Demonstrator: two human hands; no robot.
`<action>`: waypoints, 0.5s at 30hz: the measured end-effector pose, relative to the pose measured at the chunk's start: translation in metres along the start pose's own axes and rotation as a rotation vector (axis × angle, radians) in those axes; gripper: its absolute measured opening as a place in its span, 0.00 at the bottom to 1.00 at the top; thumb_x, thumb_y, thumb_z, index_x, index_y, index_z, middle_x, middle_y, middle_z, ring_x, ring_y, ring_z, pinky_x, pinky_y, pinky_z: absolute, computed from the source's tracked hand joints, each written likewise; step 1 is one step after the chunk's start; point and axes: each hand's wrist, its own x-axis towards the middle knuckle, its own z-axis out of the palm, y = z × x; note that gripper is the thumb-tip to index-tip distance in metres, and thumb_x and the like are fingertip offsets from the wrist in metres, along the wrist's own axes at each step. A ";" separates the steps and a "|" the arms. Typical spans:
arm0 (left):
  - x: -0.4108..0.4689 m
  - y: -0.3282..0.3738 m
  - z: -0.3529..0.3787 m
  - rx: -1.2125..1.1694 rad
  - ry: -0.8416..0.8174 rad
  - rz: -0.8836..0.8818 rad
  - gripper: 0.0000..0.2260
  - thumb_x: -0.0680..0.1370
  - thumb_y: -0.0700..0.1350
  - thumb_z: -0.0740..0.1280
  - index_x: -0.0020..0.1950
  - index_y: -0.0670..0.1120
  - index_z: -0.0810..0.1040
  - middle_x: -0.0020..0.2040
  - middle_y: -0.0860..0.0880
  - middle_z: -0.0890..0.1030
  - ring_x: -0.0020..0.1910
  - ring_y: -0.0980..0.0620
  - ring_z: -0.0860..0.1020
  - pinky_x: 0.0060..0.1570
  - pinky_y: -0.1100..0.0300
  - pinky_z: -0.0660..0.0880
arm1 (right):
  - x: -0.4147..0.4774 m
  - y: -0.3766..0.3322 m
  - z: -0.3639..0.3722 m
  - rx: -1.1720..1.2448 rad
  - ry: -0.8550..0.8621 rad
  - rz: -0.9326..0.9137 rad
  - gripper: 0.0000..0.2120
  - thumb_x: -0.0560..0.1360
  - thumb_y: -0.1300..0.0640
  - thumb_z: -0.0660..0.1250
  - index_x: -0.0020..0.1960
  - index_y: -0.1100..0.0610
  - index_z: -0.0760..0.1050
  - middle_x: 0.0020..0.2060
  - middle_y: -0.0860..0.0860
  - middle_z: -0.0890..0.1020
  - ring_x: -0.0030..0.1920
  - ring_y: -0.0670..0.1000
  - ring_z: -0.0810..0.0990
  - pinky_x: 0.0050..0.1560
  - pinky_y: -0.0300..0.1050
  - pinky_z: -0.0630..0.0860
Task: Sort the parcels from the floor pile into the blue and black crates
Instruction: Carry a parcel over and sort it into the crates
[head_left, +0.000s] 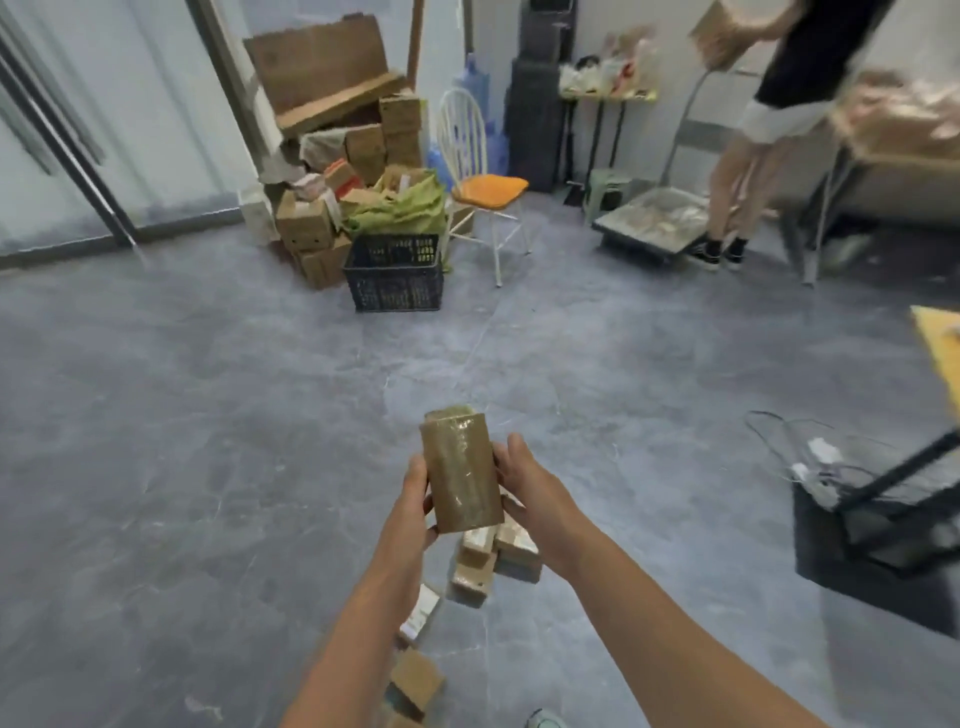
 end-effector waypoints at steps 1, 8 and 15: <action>-0.004 0.006 0.013 0.025 -0.068 0.012 0.21 0.81 0.68 0.52 0.65 0.63 0.77 0.66 0.61 0.79 0.65 0.61 0.76 0.63 0.54 0.73 | -0.014 -0.003 -0.012 0.020 0.059 -0.025 0.26 0.85 0.33 0.46 0.66 0.41 0.79 0.68 0.41 0.79 0.69 0.39 0.74 0.69 0.42 0.71; -0.018 0.020 0.085 0.170 -0.339 0.074 0.26 0.80 0.69 0.51 0.73 0.60 0.72 0.66 0.59 0.77 0.60 0.63 0.76 0.60 0.54 0.74 | -0.091 -0.015 -0.065 0.088 0.294 -0.094 0.23 0.86 0.35 0.44 0.63 0.38 0.77 0.61 0.35 0.80 0.59 0.31 0.77 0.55 0.32 0.72; -0.063 0.020 0.177 0.281 -0.592 0.093 0.28 0.79 0.70 0.52 0.74 0.60 0.72 0.69 0.59 0.74 0.61 0.64 0.75 0.54 0.58 0.73 | -0.173 0.013 -0.130 0.182 0.561 -0.150 0.27 0.85 0.34 0.45 0.71 0.42 0.76 0.69 0.41 0.79 0.70 0.41 0.74 0.68 0.41 0.70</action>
